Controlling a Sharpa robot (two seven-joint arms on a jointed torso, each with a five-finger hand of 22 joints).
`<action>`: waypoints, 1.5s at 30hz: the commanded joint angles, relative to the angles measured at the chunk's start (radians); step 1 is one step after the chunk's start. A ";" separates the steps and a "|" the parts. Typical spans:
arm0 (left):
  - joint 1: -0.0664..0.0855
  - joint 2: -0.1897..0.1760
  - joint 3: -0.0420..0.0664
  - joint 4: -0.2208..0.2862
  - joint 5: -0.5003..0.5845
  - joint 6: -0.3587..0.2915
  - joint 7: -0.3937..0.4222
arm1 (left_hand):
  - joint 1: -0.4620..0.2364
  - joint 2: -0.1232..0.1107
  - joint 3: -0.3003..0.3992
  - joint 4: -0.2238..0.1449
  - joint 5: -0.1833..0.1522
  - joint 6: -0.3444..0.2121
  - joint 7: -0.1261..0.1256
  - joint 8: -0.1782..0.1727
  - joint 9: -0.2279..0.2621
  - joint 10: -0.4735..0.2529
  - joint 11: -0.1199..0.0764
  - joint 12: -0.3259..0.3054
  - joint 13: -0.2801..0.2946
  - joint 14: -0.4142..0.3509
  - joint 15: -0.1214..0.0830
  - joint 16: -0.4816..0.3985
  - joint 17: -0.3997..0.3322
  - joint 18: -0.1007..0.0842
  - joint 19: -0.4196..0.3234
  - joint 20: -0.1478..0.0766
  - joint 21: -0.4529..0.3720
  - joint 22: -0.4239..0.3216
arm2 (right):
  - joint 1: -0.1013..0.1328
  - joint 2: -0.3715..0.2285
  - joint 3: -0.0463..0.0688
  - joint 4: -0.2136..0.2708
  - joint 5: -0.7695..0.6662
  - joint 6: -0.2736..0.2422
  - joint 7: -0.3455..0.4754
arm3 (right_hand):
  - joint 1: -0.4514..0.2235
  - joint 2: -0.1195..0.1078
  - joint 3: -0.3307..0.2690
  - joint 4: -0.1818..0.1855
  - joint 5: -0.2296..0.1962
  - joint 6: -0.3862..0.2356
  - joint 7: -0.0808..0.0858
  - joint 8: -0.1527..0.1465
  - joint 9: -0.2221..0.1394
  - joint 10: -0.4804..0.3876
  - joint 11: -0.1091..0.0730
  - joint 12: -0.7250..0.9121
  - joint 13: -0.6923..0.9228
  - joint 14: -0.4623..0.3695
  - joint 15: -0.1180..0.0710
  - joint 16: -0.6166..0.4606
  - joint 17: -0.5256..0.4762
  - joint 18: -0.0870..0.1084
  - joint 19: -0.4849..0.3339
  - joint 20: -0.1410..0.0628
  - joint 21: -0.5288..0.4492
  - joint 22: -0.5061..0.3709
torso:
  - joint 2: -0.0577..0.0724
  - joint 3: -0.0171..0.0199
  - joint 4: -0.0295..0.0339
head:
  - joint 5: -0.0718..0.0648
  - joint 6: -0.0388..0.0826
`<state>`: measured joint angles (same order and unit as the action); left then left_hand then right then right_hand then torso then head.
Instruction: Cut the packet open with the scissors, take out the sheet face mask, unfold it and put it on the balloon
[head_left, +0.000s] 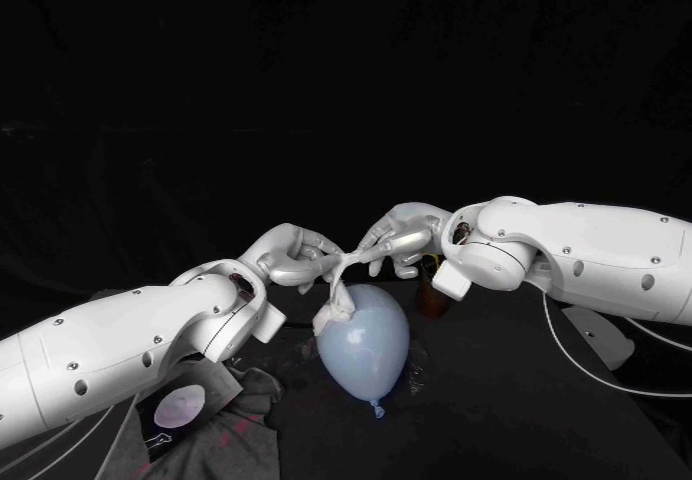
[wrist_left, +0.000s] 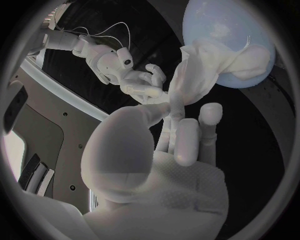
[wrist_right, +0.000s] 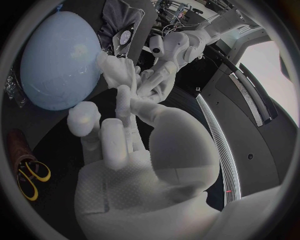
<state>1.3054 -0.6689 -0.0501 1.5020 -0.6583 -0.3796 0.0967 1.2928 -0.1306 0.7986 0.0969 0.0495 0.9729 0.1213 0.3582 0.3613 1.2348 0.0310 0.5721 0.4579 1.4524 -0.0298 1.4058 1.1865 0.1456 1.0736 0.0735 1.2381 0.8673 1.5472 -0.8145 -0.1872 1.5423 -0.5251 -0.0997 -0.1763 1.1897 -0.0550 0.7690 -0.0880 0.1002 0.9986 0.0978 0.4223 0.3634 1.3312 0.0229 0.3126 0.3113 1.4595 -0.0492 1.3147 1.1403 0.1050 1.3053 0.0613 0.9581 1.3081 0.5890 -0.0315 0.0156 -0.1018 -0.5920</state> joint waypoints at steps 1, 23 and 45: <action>0.014 -0.001 0.003 -0.007 0.008 0.005 -0.009 | -0.002 0.012 -0.005 0.002 0.000 -0.004 0.000 -0.004 0.035 0.003 0.007 -0.005 -0.001 0.001 0.004 0.005 0.004 -0.004 0.005 0.003 0.005 0.001 | 0.004 0.004 0.000 -0.021 -0.045 0.003 -0.001 | 0.003 0.008 0.006 -0.004 0.001 0.012 -0.007 0.006 0.195 -0.001 -0.006 0.006 0.001 0.010 -0.001 0.005 0.001 0.012 0.006 -0.002 0.007 0.037 | 0.000 -0.0010 -0.0001 | 0.003 0.005; 0.090 0.010 0.004 -0.069 0.008 0.032 -0.033 | -0.007 0.015 -0.018 -0.004 0.000 0.007 -0.006 0.004 0.041 0.018 0.002 -0.005 -0.004 0.013 0.001 0.021 0.033 -0.005 0.013 0.003 0.011 0.012 | 0.032 0.015 0.006 -0.042 -0.086 -0.009 0.008 | 0.003 0.007 0.007 -0.005 -0.001 0.013 -0.007 0.006 0.195 -0.001 -0.006 0.006 0.002 0.009 -0.001 0.004 0.000 0.012 0.006 -0.002 0.006 0.037 | 0.001 0.0003 0.0007 | 0.013 0.026; 0.113 0.030 0.004 -0.106 -0.025 0.034 -0.025 | -0.007 0.020 -0.021 -0.010 0.000 0.018 -0.013 0.013 0.045 0.036 -0.004 0.001 -0.002 0.021 -0.004 0.034 0.052 -0.010 0.033 0.001 0.026 0.038 | 0.065 0.046 0.017 -0.076 -0.110 -0.029 0.022 | 0.003 0.006 0.009 -0.008 -0.002 0.013 -0.007 0.005 0.196 -0.002 -0.006 0.006 0.003 0.007 -0.001 -0.001 -0.009 0.013 0.006 -0.002 0.006 0.038 | 0.002 0.0003 -0.0008 | 0.020 0.042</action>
<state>1.4161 -0.6421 -0.0474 1.3970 -0.6652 -0.3440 0.0635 1.2823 -0.1206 0.7820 0.0855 0.0463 0.9858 0.1091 0.3680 0.3761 1.2637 0.0270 0.5721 0.4548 1.4602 -0.0303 1.4339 1.2385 0.1452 1.1010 0.0751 1.2576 0.9050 1.6099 -0.7700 -0.1716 1.4688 -0.6134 -0.1160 -0.1668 1.1899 -0.0548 0.7743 -0.0940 0.0950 0.9990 0.0981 0.4224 0.3634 1.3309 0.0214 0.3126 0.3137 1.4616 -0.0513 1.3146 1.1318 0.0990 1.3053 0.0613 0.9623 1.3074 0.5905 -0.0314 0.0151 -0.0829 -0.5513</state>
